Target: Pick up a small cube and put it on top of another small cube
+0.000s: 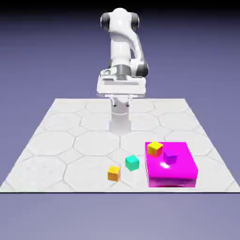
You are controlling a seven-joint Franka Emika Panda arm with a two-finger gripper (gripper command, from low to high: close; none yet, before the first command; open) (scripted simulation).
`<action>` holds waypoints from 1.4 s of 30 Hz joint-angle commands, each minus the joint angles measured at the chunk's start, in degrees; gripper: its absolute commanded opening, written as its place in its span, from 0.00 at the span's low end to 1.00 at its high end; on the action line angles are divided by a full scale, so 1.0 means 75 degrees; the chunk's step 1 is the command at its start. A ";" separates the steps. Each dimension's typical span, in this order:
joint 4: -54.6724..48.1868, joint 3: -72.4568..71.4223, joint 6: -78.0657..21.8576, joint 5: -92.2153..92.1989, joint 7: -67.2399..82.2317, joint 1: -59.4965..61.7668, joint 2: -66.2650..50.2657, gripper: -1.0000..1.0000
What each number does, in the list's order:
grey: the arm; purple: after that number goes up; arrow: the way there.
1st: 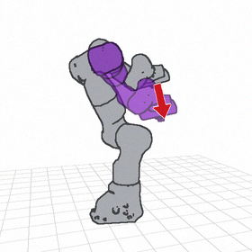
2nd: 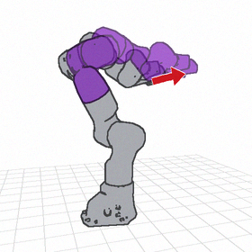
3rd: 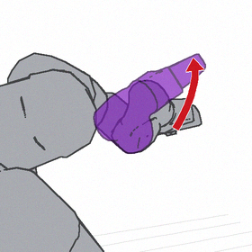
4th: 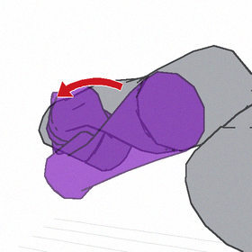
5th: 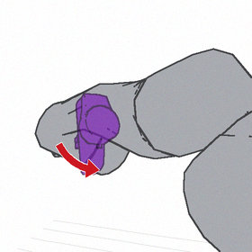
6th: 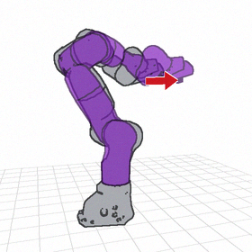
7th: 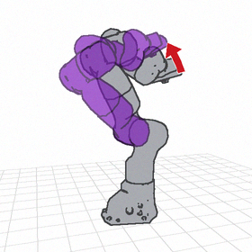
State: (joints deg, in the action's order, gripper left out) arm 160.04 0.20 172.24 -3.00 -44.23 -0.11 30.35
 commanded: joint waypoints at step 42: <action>-0.2602 -0.0111 -0.5447 -0.6717 -0.4467 0.1778 -0.5903 0.00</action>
State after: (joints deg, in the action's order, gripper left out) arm 140.52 -0.64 131.43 -53.55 -77.62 13.23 -13.92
